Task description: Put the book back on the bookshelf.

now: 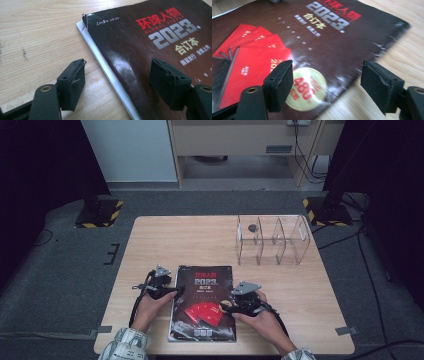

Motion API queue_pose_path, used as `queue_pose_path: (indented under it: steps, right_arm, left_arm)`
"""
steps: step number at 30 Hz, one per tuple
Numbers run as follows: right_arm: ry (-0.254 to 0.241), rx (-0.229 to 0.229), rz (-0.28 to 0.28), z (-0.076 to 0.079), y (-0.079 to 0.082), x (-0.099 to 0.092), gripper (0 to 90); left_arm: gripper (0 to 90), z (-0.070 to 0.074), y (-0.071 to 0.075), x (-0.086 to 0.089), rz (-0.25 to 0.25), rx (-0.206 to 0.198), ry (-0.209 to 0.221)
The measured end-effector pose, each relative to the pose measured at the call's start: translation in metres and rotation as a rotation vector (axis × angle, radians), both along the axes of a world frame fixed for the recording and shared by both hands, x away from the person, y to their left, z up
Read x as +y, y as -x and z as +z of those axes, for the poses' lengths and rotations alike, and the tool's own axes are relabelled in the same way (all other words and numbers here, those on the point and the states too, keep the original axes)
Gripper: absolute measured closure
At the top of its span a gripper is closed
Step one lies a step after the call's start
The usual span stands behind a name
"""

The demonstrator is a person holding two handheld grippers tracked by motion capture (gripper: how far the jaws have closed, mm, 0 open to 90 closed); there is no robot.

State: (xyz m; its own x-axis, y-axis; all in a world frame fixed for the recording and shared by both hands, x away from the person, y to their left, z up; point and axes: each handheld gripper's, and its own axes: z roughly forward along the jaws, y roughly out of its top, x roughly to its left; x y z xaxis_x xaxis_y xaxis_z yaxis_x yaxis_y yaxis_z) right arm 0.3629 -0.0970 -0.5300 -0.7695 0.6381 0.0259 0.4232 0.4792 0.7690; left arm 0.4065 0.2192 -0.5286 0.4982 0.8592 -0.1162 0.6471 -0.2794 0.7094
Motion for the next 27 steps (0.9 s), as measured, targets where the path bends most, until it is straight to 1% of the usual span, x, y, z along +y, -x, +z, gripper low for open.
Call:
queue_pose_path:
  steps: [2,3,7,12,16,17,19,20,21,22,23,24,26,27]
  right_arm:
    - [0.005,0.0,0.011,-0.001,0.001,0.006,24.7]
    - [0.032,-0.005,0.022,-0.003,0.003,0.012,22.6]
    - [0.035,-0.008,0.022,-0.005,0.004,0.013,22.3]
    - [0.023,-0.014,0.016,-0.006,0.004,0.013,22.0]
    - [0.023,-0.01,0.015,-0.007,0.004,0.013,22.0]
    - [0.023,-0.01,0.015,-0.007,0.004,0.013,22.0]
    - [0.023,-0.01,0.015,-0.007,0.004,0.013,22.0]
    - [0.023,-0.011,0.014,-0.007,0.004,0.013,22.0]
    - [0.024,-0.01,0.015,-0.007,0.004,0.013,22.0]
    - [0.023,-0.011,0.014,-0.007,0.004,0.013,22.0]
    - [0.022,-0.012,0.012,-0.007,0.004,0.013,22.0]
    - [0.022,-0.012,0.012,-0.007,0.004,0.013,22.0]
    - [0.023,-0.009,0.013,-0.007,0.004,0.013,22.0]
    - [0.023,-0.009,0.013,-0.007,0.004,0.013,22.0]
  left_arm:
    - [25.4,-0.001,-0.001,-0.002,-0.002,-0.008,-0.008]
    - [23.1,-0.001,-0.001,-0.003,-0.008,-0.011,-0.017]
    - [19.3,-0.002,-0.001,-0.007,-0.014,-0.016,-0.029]
    - [19.8,-0.003,-0.001,-0.01,-0.029,-0.029,-0.03]
    - [22.2,-0.003,0.0,-0.014,-0.063,-0.025,-0.01]
    - [22.2,-0.003,0.0,-0.017,-0.069,-0.026,-0.014]
    - [21.7,-0.002,0.001,-0.019,-0.069,-0.027,-0.037]
    - [22.6,-0.002,0.001,-0.019,-0.065,-0.027,-0.034]
    - [23.5,-0.002,0.0,-0.018,-0.056,-0.024,-0.021]
    - [25.1,-0.002,0.0,-0.017,-0.05,-0.018,-0.006]
    - [27.5,-0.001,-0.001,-0.014,-0.034,-0.011,0.028]
    - [29.2,-0.001,-0.001,-0.014,-0.034,-0.011,0.028]
    - [30.6,0.001,0.0,-0.012,-0.022,-0.012,0.058]
    - [31.4,0.002,0.0,-0.011,-0.025,-0.016,0.078]
